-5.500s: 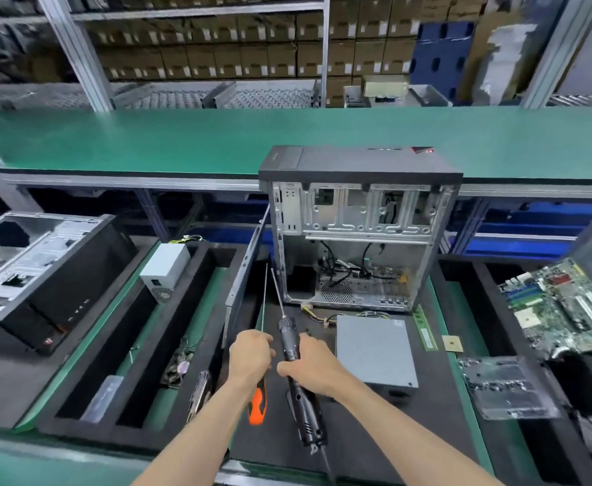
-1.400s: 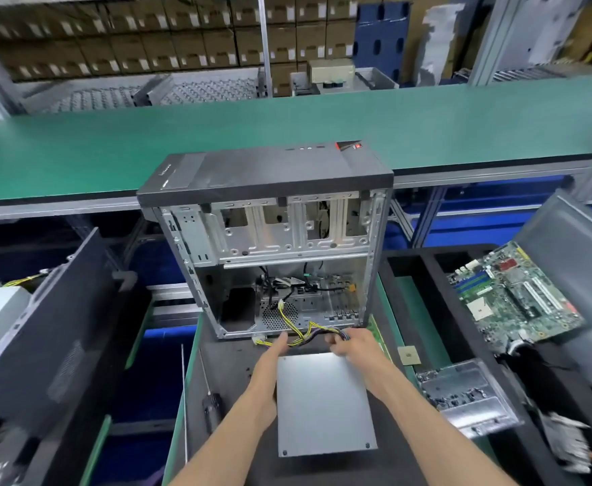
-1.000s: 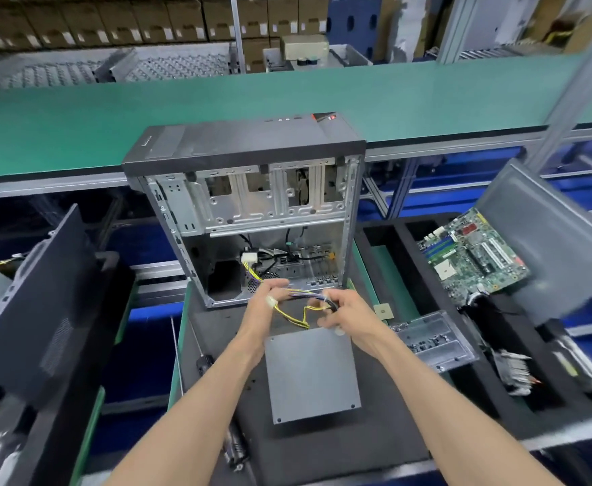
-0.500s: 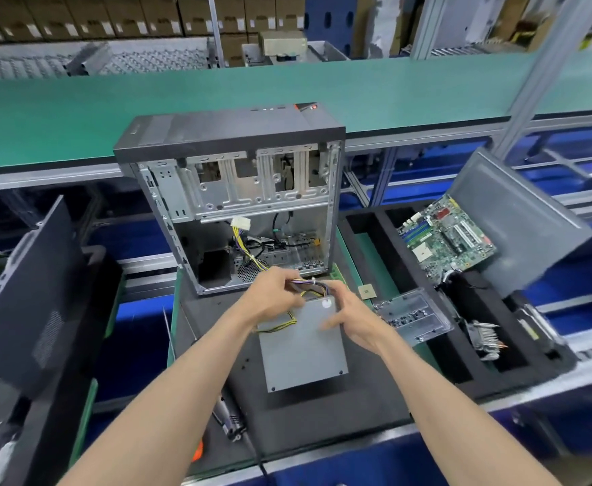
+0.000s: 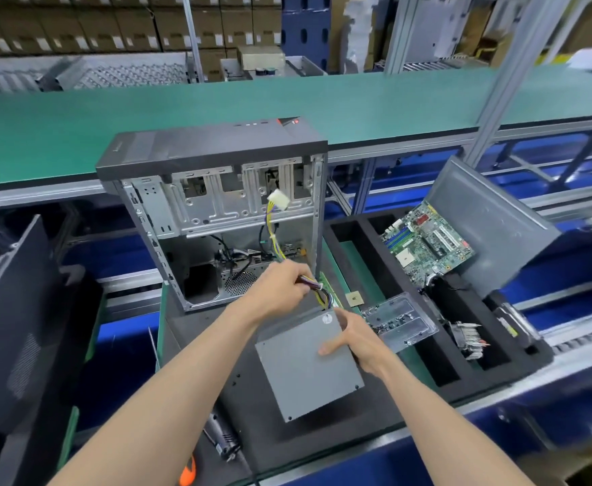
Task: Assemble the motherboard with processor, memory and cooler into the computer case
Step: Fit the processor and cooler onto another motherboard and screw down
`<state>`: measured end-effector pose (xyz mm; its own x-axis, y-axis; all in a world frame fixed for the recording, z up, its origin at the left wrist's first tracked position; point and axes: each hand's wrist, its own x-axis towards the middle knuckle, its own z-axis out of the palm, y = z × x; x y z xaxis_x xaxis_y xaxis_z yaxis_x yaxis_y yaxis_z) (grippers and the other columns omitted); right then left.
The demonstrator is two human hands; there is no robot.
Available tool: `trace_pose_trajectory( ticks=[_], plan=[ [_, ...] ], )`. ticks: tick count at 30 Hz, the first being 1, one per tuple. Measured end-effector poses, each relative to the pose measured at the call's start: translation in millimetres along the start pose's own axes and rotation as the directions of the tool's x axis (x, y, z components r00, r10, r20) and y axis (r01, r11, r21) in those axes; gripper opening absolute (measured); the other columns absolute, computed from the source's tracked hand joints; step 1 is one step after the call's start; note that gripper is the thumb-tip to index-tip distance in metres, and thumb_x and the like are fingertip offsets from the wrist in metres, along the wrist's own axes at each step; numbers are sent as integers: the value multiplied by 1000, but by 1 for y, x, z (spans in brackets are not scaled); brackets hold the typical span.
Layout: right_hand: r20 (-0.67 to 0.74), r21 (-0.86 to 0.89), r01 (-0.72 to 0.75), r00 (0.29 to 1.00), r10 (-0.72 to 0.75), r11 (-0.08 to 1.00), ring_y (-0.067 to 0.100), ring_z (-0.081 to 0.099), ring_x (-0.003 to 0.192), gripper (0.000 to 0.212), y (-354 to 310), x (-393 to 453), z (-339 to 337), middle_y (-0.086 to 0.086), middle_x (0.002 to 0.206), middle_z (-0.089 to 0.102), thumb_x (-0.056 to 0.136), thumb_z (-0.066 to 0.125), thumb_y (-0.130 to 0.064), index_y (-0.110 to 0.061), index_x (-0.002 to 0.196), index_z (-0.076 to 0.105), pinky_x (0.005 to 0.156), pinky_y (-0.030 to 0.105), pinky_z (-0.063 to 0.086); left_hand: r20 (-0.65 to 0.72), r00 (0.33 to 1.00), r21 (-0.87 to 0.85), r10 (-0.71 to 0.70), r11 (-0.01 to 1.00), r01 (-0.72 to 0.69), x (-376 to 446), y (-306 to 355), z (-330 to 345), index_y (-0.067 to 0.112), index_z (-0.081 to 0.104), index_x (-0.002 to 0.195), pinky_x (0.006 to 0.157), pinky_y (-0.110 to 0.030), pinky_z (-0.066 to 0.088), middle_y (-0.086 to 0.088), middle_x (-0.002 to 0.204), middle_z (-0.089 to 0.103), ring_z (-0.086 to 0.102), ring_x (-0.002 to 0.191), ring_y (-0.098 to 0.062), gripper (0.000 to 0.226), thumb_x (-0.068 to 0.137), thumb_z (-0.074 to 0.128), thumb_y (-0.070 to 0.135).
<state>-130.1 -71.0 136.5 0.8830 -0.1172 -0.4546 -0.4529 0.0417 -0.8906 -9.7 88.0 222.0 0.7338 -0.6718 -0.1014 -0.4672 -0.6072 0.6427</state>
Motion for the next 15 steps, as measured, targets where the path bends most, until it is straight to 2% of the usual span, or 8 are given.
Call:
trace_pose_trajectory(
  ticks=[2, 4, 7, 9, 10, 11, 12, 15],
  plan=[
    [-21, -99, 22, 999, -24, 995, 31, 71, 94, 70, -12, -12, -16, 16, 107, 73, 42, 84, 0, -7, 109, 67, 76, 44, 59, 22, 998, 51, 65, 997, -66, 11, 19, -4, 36, 65, 79, 73, -32, 52, 5, 80, 68, 62, 86, -21, 28, 92, 58, 11],
    [-81, -195, 28, 996, -44, 980, 25, 70, 85, 65, -25, -27, -34, 15, 104, 73, 40, 84, -2, -10, 103, 69, 71, 42, 58, 52, 991, 90, 127, 987, -131, 21, 40, -5, 32, 68, 85, 84, -39, 54, 2, 91, 71, 63, 95, -21, 29, 92, 56, 7],
    [-227, -263, -14, 973, -47, 965, 22, 72, 76, 63, -43, -46, -61, 10, 94, 76, 39, 87, -1, -15, 99, 72, 65, 45, 60, 89, 965, 142, 249, 955, -259, 33, 79, -6, 20, 71, 93, 86, -38, 53, 0, 96, 71, 63, 97, -21, 28, 88, 50, 2],
    [-323, -284, -51, 945, -45, 957, 22, 73, 74, 62, -56, -54, -76, 6, 89, 76, 38, 90, -6, -21, 95, 71, 62, 47, 61, 119, 949, 137, 293, 941, -308, 46, 105, -7, 13, 70, 92, 84, -36, 52, -4, 95, 70, 62, 93, -24, 21, 87, 50, 9],
    [-373, -298, -67, 926, -51, 952, 21, 72, 79, 66, -63, -55, -82, 2, 94, 75, 36, 91, -11, -26, 97, 69, 60, 43, 60, 119, 944, 144, 309, 935, -324, 54, 118, -8, 9, 69, 89, 82, -36, 52, -8, 93, 70, 62, 89, -26, 20, 89, 51, 16],
    [-430, -330, -93, 901, -62, 939, 18, 70, 86, 78, -70, -56, -87, -2, 100, 73, 33, 91, -18, -32, 105, 65, 60, 36, 57, 117, 939, 160, 323, 927, -339, 63, 130, -9, 5, 69, 88, 80, -37, 51, -11, 91, 70, 61, 87, -29, 24, 92, 52, 22],
    [-488, -370, -122, 869, -81, 921, 17, 67, 92, 92, -76, -54, -92, -5, 103, 70, 31, 91, -25, -31, 119, 65, 63, 32, 55, 116, 932, 188, 344, 913, -361, 73, 140, -9, 3, 70, 89, 80, -36, 50, -14, 92, 70, 62, 88, -30, 27, 94, 53, 24],
    [-609, -453, -211, 783, -128, 866, 22, 60, 93, 97, -91, -41, -105, -3, 99, 63, 31, 88, -36, -25, 124, 62, 74, 37, 55, 111, 919, 270, 379, 878, -395, 108, 159, -7, 3, 72, 100, 91, -38, 48, -13, 105, 72, 61, 103, -31, 21, 96, 54, 14]
  ],
)
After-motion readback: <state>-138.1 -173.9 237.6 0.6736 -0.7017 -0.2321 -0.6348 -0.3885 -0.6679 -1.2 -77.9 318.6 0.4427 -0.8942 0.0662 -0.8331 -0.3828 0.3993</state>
